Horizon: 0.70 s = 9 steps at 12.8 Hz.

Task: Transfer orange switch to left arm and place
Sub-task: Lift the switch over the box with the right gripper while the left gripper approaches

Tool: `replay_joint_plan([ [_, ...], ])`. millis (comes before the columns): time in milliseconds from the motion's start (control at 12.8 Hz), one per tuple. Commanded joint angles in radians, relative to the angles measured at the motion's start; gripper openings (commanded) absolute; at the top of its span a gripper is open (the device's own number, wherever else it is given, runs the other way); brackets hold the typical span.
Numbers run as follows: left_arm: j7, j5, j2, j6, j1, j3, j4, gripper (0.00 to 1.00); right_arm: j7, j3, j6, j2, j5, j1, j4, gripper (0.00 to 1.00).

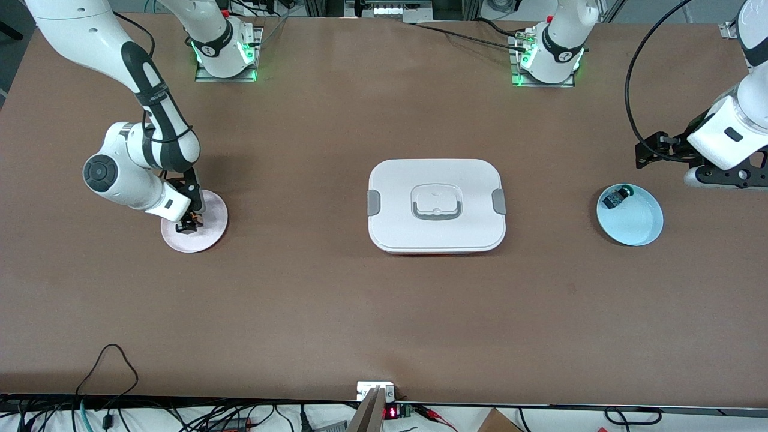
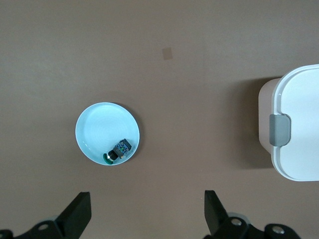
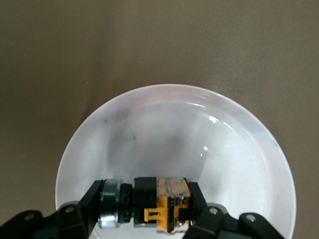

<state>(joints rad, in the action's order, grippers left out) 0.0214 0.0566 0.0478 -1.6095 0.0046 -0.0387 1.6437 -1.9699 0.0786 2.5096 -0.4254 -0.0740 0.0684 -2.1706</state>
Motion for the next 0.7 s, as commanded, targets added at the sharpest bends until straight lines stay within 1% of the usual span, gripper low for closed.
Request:
replay_joint_plan([
  [0, 0.005, -0.02, 0.014, 0.022, 0.003, -0.001, -0.03, 1.0, -0.029, -0.008, 0.015, 0.005, -0.017, -0.009, -0.006, 0.3],
  [156, 0.005, -0.02, 0.014, 0.022, 0.003, -0.001, -0.03, 1.0, -0.027, -0.01, 0.003, 0.008, -0.039, -0.006, -0.005, 0.19],
  [234, 0.005, -0.021, 0.014, 0.022, 0.003, -0.001, -0.03, 1.0, -0.029, -0.013, -0.017, 0.013, -0.05, -0.002, 0.005, 0.15],
  [468, 0.003, -0.021, 0.014, 0.022, 0.003, -0.001, -0.03, 1.0, -0.018, -0.042, -0.148, 0.017, -0.055, 0.001, 0.09, 0.09],
  [545, 0.005, -0.021, 0.014, 0.022, 0.003, -0.001, -0.03, 1.0, -0.018, -0.065, -0.225, 0.011, -0.085, 0.002, 0.148, 0.09],
  [623, 0.003, -0.021, 0.014, 0.023, 0.003, -0.001, -0.03, 1.0, -0.015, -0.088, -0.312, 0.011, -0.14, 0.004, 0.199, 0.09],
])
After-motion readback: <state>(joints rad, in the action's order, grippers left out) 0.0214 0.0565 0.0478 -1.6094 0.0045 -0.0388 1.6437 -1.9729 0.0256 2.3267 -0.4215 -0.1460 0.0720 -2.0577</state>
